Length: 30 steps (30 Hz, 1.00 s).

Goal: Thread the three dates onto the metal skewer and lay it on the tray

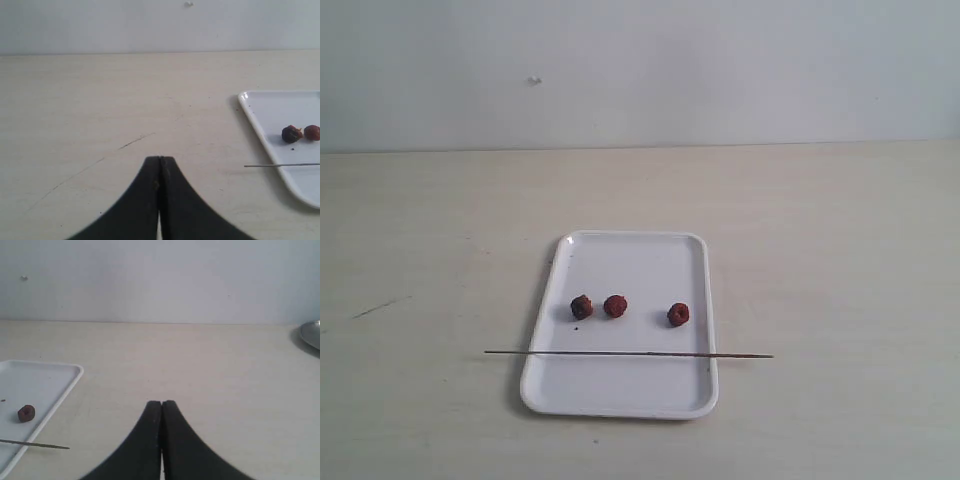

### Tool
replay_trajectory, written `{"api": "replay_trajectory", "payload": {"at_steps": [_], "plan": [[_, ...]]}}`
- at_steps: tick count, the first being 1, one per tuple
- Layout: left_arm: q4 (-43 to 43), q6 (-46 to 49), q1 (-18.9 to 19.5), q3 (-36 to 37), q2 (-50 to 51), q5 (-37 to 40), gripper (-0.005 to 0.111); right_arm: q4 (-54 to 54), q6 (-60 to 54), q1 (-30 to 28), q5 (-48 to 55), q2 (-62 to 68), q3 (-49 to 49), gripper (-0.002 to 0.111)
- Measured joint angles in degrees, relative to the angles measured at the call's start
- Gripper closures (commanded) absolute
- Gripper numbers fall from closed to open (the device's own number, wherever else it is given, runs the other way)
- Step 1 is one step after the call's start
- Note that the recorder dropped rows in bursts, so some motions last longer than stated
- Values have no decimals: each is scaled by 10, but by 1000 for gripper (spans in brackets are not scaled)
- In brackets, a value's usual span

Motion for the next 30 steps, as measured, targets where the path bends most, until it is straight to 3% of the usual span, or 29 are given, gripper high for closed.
{"api": "replay_trajectory", "payload": {"at_steps": [17, 20, 23, 27, 30], "plan": [[31, 37, 0, 0, 0, -12, 107, 0, 0, 0, 0, 0, 0, 108], [26, 17, 0, 1, 0, -125, 107, 0, 0, 0, 0, 0, 0, 108], [12, -126, 0, 1, 0, -265, 107, 0, 0, 0, 0, 0, 0, 108], [7, -222, 0, 1, 0, -351, 107, 0, 0, 0, 0, 0, 0, 108], [32, -240, 0, -2, 0, -447, 107, 0, 0, 0, 0, 0, 0, 108]]}}
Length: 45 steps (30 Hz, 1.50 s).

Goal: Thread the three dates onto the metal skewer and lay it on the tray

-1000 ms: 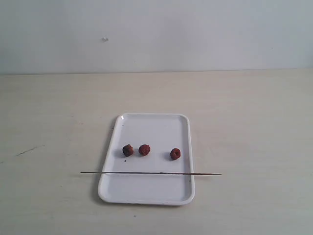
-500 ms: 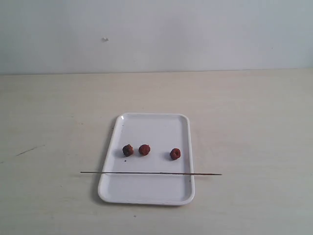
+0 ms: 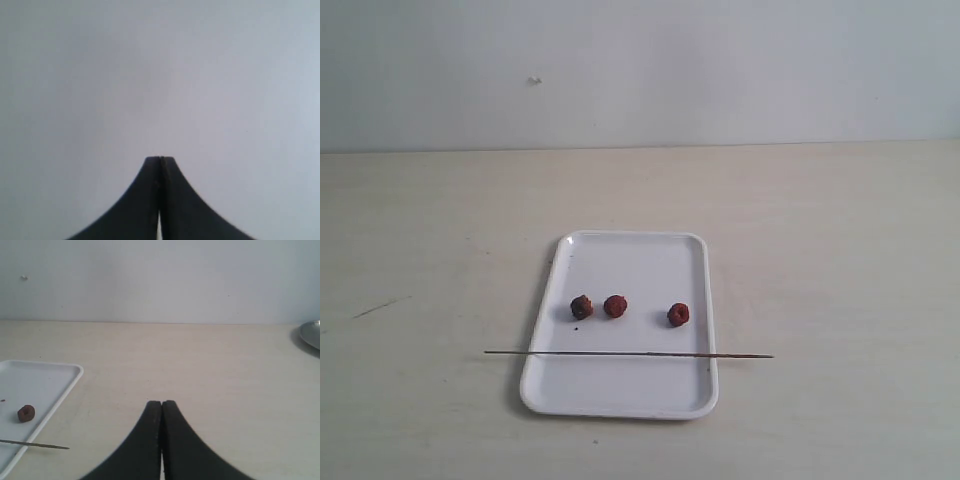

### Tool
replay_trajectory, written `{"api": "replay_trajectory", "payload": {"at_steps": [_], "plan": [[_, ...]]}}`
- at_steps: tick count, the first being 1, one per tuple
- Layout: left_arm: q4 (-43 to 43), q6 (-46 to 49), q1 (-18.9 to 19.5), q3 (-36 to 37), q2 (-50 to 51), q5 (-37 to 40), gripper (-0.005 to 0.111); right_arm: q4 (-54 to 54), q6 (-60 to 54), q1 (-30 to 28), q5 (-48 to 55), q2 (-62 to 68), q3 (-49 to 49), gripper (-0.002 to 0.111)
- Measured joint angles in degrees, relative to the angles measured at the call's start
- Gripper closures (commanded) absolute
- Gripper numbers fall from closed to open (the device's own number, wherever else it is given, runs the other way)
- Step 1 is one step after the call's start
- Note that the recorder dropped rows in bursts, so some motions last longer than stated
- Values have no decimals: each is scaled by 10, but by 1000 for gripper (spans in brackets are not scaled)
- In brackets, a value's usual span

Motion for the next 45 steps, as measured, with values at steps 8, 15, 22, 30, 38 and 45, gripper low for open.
{"api": "replay_trajectory", "payload": {"at_steps": [8, 15, 22, 30, 38, 45], "plan": [[15, 38, 0, -185, 133, 74, 107, 0, 0, 0, 0, 0, 0, 108], [21, 66, 0, -413, 513, 312, 107, 0, 0, 0, 0, 0, 0, 108], [26, 216, -88, -555, 810, 528, 107, 0, 0, 0, 0, 0, 0, 108], [28, 479, -227, -655, 949, 644, 107, 0, 0, 0, 0, 0, 0, 108], [27, 623, -299, -739, 1017, 766, 107, 0, 0, 0, 0, 0, 0, 108], [-31, 718, -305, -802, 1084, 880, 107, 0, 0, 0, 0, 0, 0, 108]]}}
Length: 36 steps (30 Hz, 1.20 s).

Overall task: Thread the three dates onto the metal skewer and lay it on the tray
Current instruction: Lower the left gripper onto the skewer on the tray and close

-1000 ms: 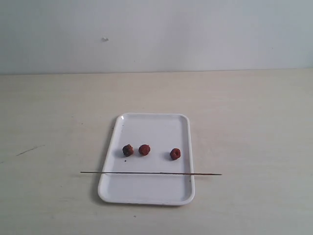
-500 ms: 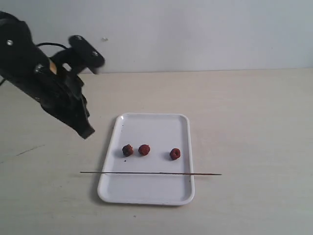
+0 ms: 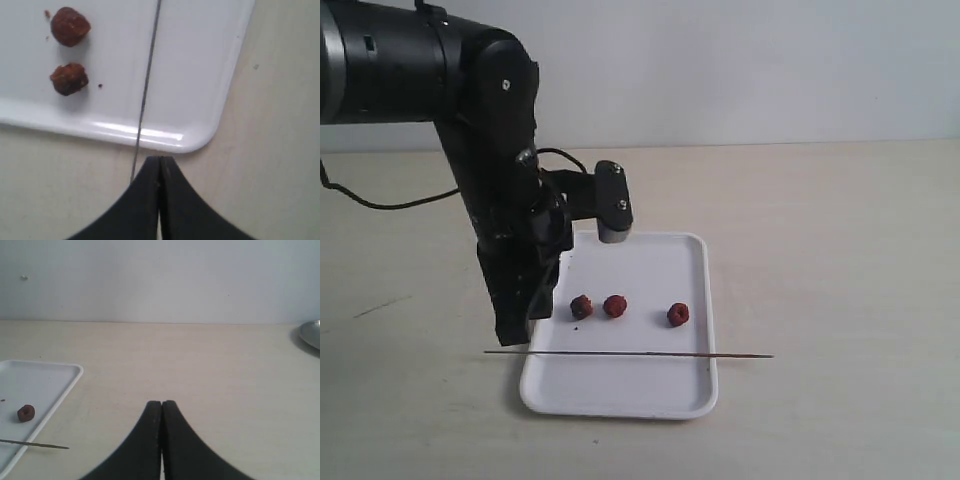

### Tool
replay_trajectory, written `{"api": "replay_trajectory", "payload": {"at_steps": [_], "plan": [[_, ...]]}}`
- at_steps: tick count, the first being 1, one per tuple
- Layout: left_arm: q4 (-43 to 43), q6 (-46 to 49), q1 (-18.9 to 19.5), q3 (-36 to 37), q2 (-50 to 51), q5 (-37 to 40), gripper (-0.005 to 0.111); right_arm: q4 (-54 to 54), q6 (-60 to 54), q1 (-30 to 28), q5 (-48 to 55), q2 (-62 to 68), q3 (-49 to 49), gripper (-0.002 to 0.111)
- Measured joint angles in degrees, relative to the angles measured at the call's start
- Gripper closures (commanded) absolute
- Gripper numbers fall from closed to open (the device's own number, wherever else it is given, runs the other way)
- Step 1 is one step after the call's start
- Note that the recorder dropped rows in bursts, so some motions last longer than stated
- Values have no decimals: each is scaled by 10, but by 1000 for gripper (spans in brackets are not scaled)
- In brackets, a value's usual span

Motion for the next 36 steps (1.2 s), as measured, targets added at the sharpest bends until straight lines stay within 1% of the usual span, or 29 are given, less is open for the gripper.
{"api": "replay_trajectory", "payload": {"at_steps": [2, 4, 6, 7, 12, 13, 15, 20, 28, 36], "plan": [[-15, 19, 0, 0, 29, -1, 107, 0, 0, 0, 0, 0, 0, 108], [-14, 24, 0, 0, 51, -26, 107, 0, 0, 0, 0, 0, 0, 108], [-4, 25, 0, 0, 67, -46, 104, 0, 0, 0, 0, 0, 0, 108], [-2, 27, 0, 0, 70, -50, 96, 0, 0, 0, 0, 0, 0, 108], [-1, 27, 0, 0, 87, -61, 71, 0, 0, 0, 0, 0, 0, 108], [-1, 27, 0, 0, 90, -62, 67, 0, 0, 0, 0, 0, 0, 108], [1, 27, 0, 0, 93, -62, 63, 0, 0, 0, 0, 0, 0, 108], [1, 27, 0, 0, 93, -62, 62, 0, 0, 0, 0, 0, 0, 108], [1, 27, 0, 0, 105, -99, 62, 0, 0, 0, 0, 0, 0, 108], [1, 27, 0, 0, 129, -100, 62, 0, 0, 0, 0, 0, 0, 108]]}}
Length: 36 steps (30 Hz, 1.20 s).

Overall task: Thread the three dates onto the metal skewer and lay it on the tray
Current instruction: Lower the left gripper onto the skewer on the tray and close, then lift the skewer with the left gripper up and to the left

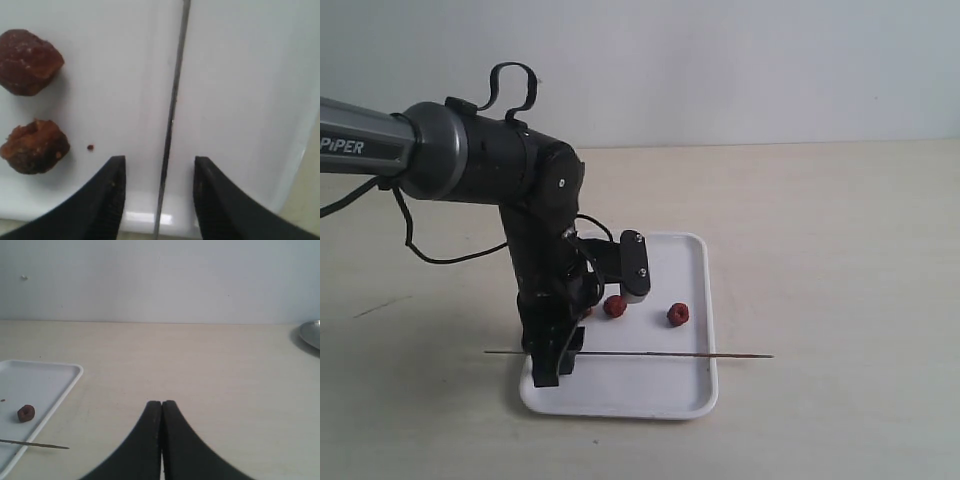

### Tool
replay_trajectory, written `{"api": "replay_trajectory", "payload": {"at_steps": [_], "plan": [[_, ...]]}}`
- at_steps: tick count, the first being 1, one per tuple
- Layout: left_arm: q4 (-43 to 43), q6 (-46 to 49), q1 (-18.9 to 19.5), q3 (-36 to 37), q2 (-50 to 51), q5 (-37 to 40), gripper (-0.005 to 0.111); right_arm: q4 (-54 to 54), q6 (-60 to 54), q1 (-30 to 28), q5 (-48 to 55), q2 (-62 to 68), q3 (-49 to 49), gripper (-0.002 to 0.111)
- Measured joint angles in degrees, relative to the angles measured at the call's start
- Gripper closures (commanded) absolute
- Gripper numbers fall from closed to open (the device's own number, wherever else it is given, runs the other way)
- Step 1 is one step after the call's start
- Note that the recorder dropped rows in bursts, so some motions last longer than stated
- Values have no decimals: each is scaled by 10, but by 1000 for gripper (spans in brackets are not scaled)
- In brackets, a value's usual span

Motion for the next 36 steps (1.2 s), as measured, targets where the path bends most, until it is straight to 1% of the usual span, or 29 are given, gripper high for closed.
{"api": "replay_trajectory", "payload": {"at_steps": [8, 10, 13, 18, 20, 29, 36], "plan": [[0, 0, 0, -2, 10, 0, 63, 0, 0, 0, 0, 0, 0, 108], [0, 0, 0, -2, 12, 0, 65, 0, 0, 0, 0, 0, 0, 108], [1, 0, 0, -5, 12, 0, 74, 0, 0, 0, 0, 0, 0, 108], [5, 0, 0, -5, 13, -10, 99, 0, 0, 0, 0, 0, 0, 108], [6, 0, 0, -5, 13, -12, 107, 0, 0, 0, 0, 0, 0, 108], [6, 1, 0, -6, 13, -11, 107, 0, 0, 0, 0, 0, 0, 108], [12, 1, 0, -6, 8, 33, 107, 0, 0, 0, 0, 0, 0, 108]]}}
